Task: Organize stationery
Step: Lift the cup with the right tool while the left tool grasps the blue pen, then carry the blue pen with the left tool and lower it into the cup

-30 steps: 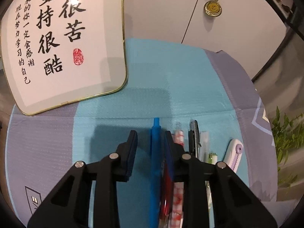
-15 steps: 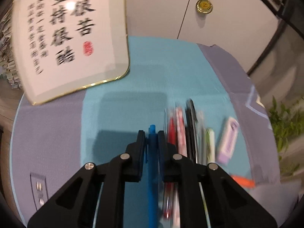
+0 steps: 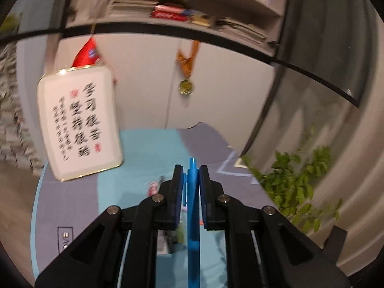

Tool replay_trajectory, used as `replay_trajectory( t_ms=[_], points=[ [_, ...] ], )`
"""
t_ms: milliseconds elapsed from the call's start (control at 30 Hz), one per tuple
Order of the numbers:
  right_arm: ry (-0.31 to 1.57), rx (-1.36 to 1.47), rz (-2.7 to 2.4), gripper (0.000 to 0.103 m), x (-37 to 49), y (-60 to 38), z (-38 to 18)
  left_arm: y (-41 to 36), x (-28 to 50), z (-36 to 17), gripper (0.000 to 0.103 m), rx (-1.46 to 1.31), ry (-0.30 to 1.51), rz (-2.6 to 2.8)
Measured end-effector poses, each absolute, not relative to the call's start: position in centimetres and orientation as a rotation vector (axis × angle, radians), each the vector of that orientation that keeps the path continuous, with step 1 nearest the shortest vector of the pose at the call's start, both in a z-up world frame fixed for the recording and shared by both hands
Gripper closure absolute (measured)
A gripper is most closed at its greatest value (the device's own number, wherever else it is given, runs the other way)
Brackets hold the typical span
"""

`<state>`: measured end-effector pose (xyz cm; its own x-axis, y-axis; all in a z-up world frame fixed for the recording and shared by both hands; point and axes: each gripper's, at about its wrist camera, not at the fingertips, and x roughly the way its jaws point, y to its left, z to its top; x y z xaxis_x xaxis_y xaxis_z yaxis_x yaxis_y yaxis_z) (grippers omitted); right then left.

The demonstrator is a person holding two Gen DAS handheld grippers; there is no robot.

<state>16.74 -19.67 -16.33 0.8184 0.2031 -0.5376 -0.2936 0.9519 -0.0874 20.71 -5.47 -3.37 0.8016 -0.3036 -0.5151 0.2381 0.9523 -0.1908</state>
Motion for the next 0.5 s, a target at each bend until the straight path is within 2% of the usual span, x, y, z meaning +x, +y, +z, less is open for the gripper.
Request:
replay_trajectory(
  t_ms=[167,500],
  points=[
    [0.545,-0.161,0.264,0.032,16.3,-20.0,-16.1,-7.4,20.7,-3.8,0.092,-0.117,0.602,-0.336],
    [0.527,-0.141,0.269,0.031,15.8,-20.4,-15.7,-8.5,19.8,-3.2,0.092,-0.124,0.54,-0.348]
  ],
)
